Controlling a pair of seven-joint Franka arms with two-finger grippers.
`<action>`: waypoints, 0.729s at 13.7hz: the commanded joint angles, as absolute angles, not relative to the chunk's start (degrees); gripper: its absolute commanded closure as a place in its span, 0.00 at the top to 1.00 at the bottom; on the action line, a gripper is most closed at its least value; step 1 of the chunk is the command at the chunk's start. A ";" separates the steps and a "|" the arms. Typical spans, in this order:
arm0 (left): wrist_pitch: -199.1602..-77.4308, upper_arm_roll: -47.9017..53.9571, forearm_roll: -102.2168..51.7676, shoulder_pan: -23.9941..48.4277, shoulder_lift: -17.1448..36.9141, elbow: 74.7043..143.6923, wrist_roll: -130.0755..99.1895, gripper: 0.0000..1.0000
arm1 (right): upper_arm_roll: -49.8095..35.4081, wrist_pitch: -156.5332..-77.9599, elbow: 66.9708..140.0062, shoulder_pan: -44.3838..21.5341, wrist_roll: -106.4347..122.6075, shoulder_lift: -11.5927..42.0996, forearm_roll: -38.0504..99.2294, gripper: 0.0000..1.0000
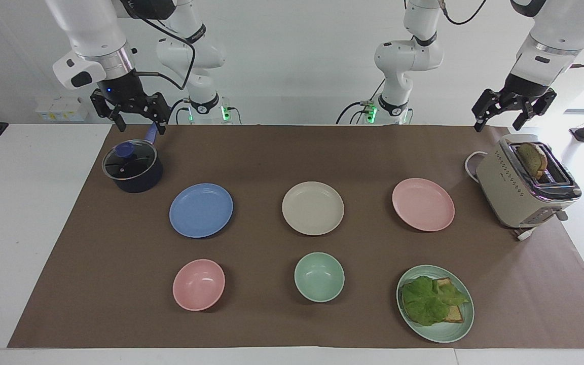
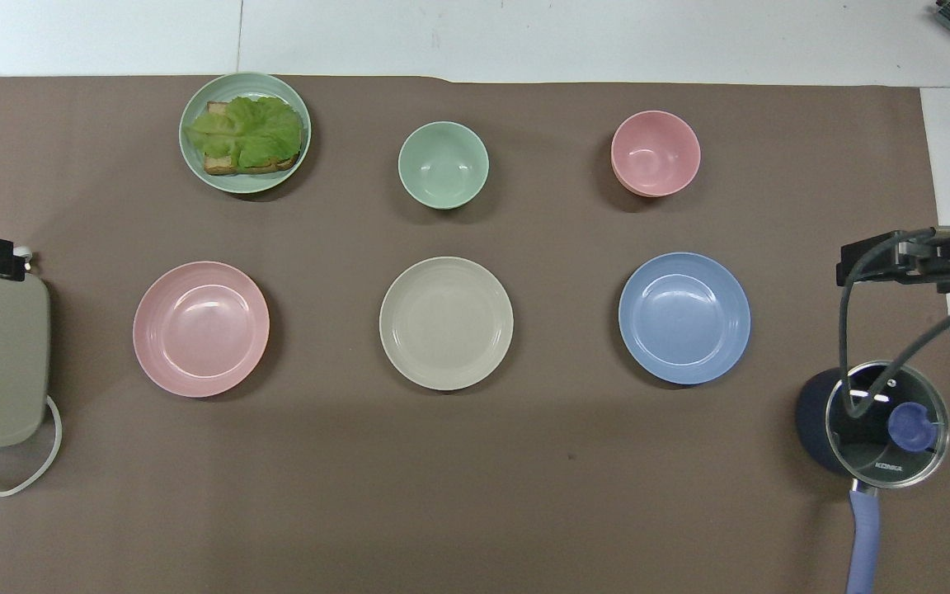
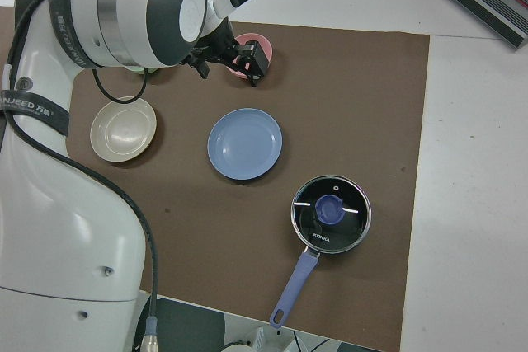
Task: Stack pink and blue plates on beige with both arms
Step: 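Move the left gripper forward toward the pink plate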
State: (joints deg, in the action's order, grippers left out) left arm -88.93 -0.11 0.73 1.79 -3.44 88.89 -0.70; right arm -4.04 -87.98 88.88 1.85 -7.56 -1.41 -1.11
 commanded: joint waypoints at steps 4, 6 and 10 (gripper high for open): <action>-88.77 0.17 0.97 1.23 -4.22 92.54 0.35 1.00 | -4.39 -88.59 89.30 2.55 -8.79 -1.93 0.09 1.00; -89.99 0.18 0.97 1.23 -4.13 94.91 0.35 1.00 | -4.31 -88.59 89.30 2.55 -8.79 -1.93 0.09 1.00; -93.76 0.09 0.97 0.97 -3.87 99.38 0.44 1.00 | -4.31 -88.59 89.38 2.55 -8.70 -1.93 0.09 1.00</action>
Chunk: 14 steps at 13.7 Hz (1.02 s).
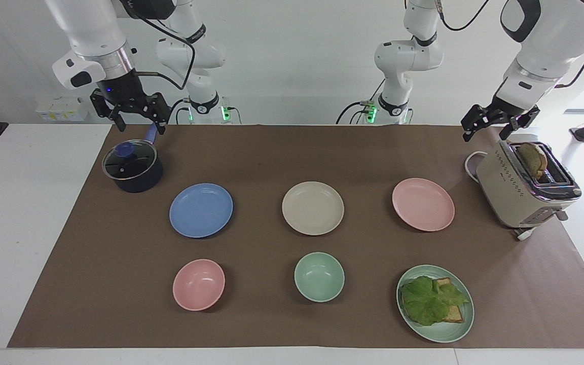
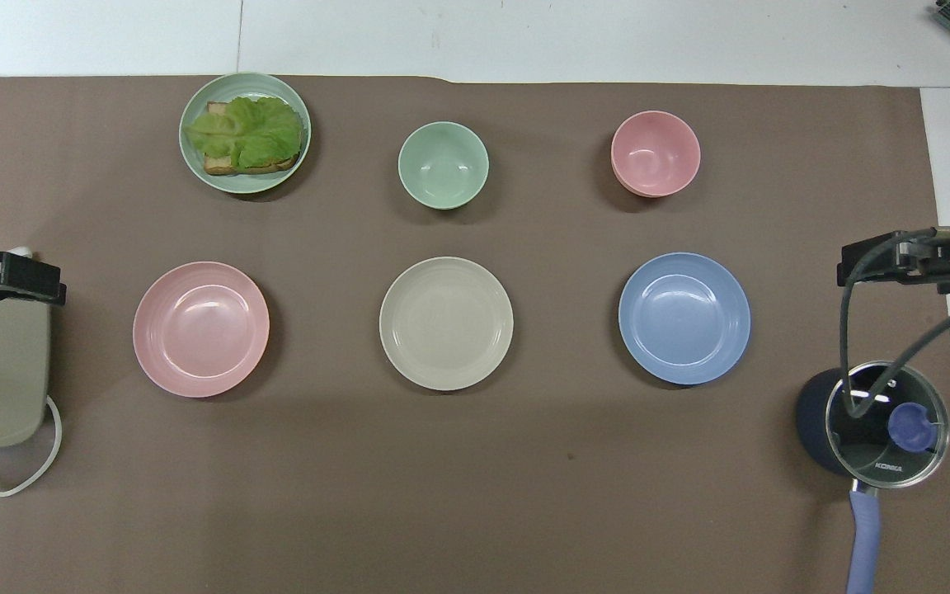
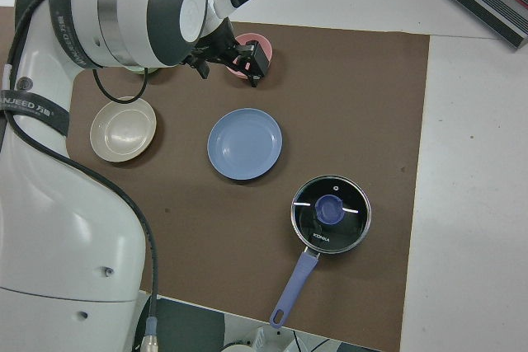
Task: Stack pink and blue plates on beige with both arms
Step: 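Move the left gripper forward toward the pink plate, then lower the left gripper and grasp the pink plate's rim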
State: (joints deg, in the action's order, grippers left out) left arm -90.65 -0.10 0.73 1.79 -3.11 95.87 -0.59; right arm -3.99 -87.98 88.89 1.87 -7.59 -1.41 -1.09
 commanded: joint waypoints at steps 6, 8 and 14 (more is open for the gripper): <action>-107.29 0.18 0.97 -2.37 -2.64 112.04 0.35 1.00 | -4.31 -88.59 89.47 2.55 -8.44 -1.93 0.09 1.00; -112.74 0.09 0.97 -2.81 -1.33 115.47 0.09 1.00 | -4.31 -88.59 89.47 2.55 -8.35 -2.02 0.09 1.00; -122.24 0.09 0.88 -4.30 6.49 122.51 -0.61 1.00 | -4.13 -88.59 89.56 2.55 -8.17 -2.02 0.09 1.00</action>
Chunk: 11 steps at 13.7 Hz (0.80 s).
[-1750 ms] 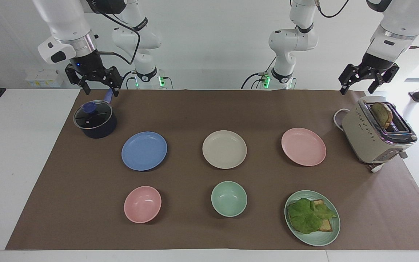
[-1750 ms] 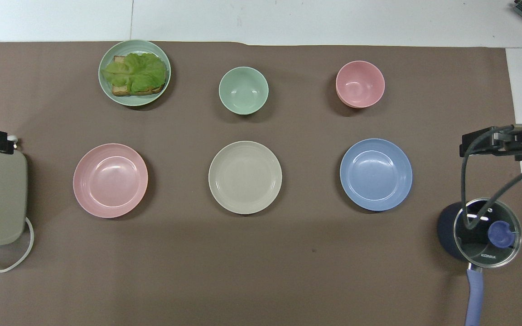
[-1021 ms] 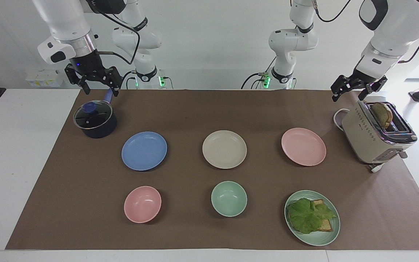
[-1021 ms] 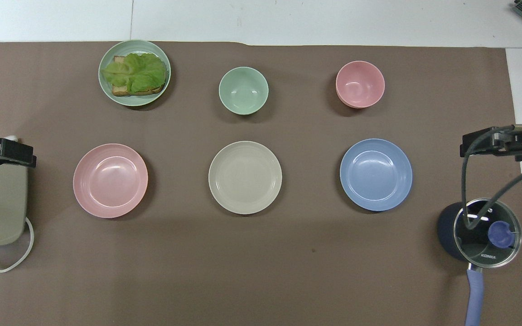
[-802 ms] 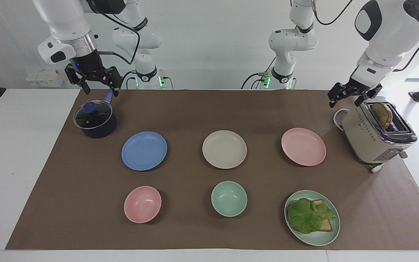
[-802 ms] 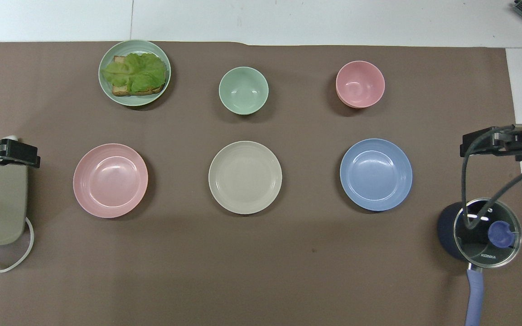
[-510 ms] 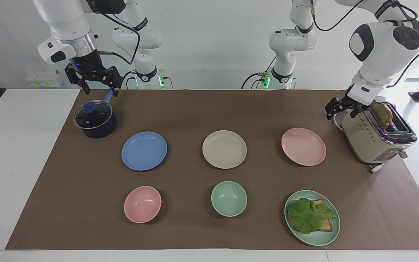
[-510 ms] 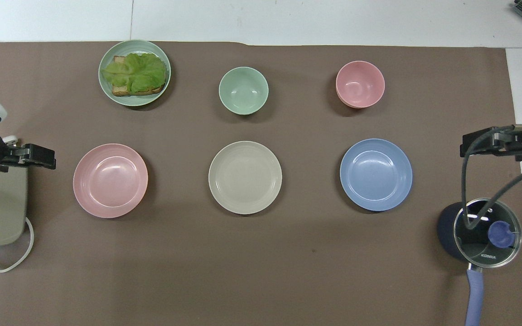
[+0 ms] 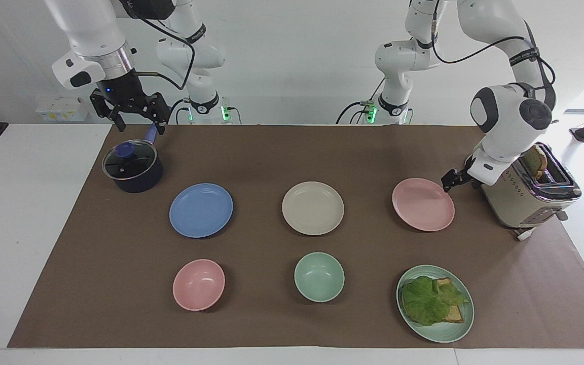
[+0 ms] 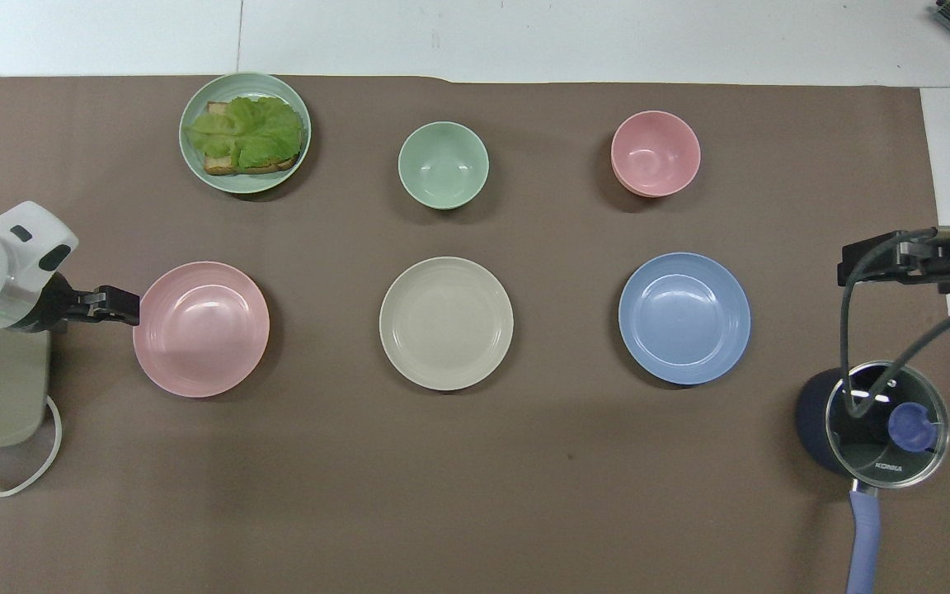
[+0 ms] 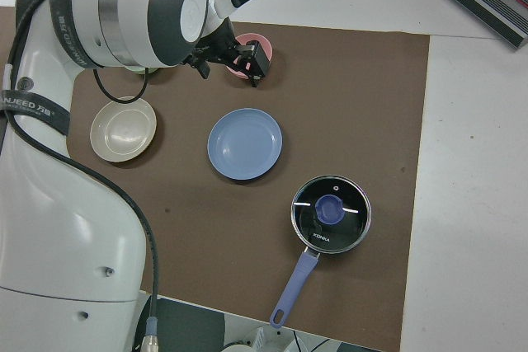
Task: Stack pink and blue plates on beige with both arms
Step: 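Lower the left gripper and grasp the pink plate's rim, then lift the pink plate with the left gripper toward the beige plate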
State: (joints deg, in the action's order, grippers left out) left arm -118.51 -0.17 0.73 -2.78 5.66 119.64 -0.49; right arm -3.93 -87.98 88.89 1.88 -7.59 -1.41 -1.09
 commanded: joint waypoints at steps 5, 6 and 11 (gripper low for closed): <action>-122.78 0.09 0.88 -3.96 7.65 125.51 -7.38 1.00 | -4.04 -88.51 89.56 2.55 -8.09 -2.02 0.09 1.00; -122.44 0.09 0.79 -4.13 7.56 125.42 -7.21 0.67 | -3.96 -88.51 89.65 2.55 -8.09 -2.02 0.09 1.00; -121.03 0.09 0.79 -4.22 7.65 125.07 -4.92 0.00 | -3.96 -88.51 89.65 2.64 -8.09 -2.11 0.09 1.00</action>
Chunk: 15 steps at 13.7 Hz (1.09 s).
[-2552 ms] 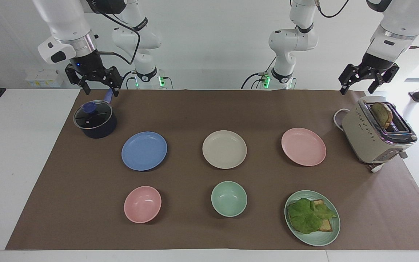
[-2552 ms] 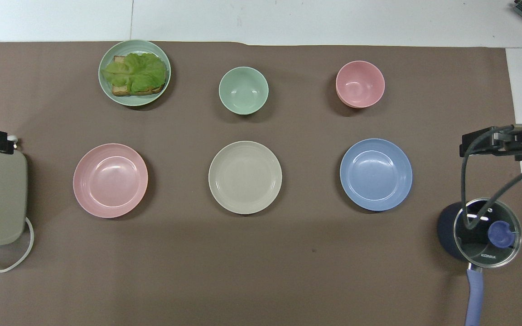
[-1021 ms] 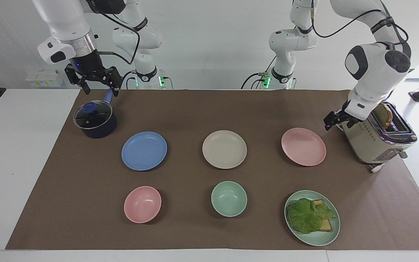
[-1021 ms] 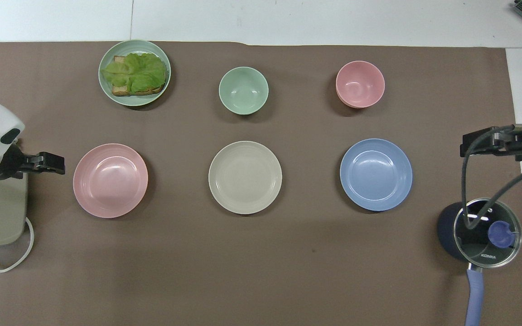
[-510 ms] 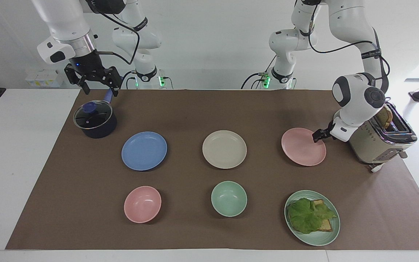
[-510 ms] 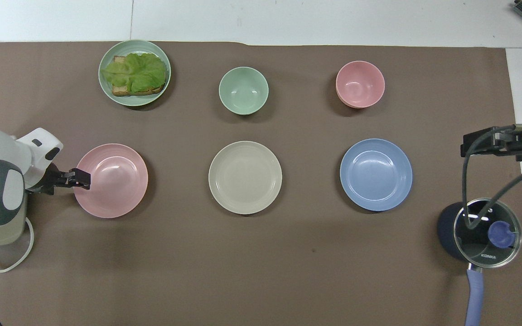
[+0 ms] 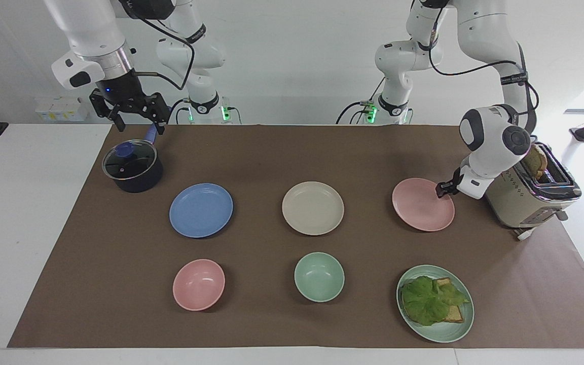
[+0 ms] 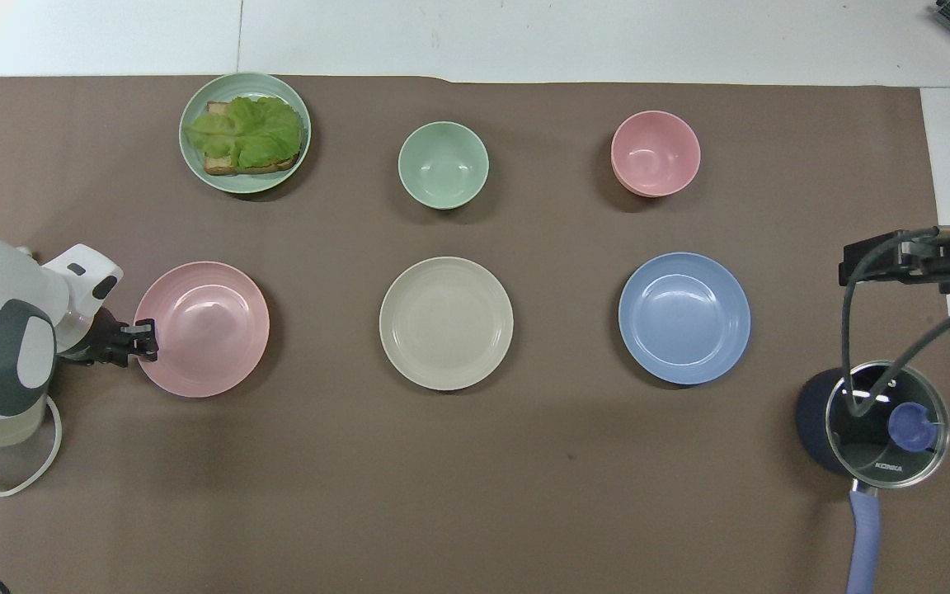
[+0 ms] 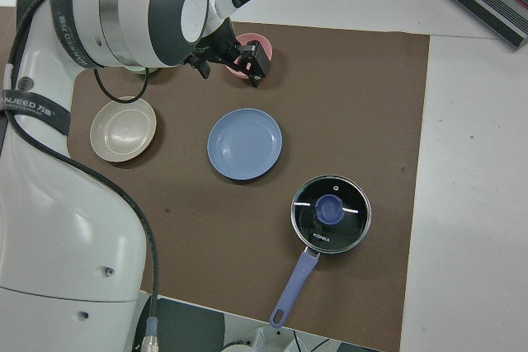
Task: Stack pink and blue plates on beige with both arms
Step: 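Lift the pink plate with the left gripper toward the beige plate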
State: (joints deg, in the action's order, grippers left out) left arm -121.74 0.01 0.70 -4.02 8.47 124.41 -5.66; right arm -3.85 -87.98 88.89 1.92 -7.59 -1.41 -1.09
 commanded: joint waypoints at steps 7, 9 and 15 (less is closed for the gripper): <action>-101.37 0.35 -1.65 -3.34 7.03 111.65 -5.18 0.00 | -3.96 -88.59 89.65 2.55 -8.17 -2.11 0.09 1.00; -96.09 0.79 -6.04 -3.25 6.51 107.25 -5.71 0.00 | -3.96 -88.51 89.65 2.55 -8.09 -2.11 0.09 1.00; -101.41 6.15 -14.48 4.63 5.10 107.84 -18.70 0.00 | -3.96 -88.42 89.65 2.55 -8.09 -2.11 0.09 1.00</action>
State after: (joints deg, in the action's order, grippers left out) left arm -99.06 6.61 -12.02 0.05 5.53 107.29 -14.98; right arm -3.83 -87.98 88.89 1.94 -7.59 -1.41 -1.09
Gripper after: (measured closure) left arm 0.947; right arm 0.000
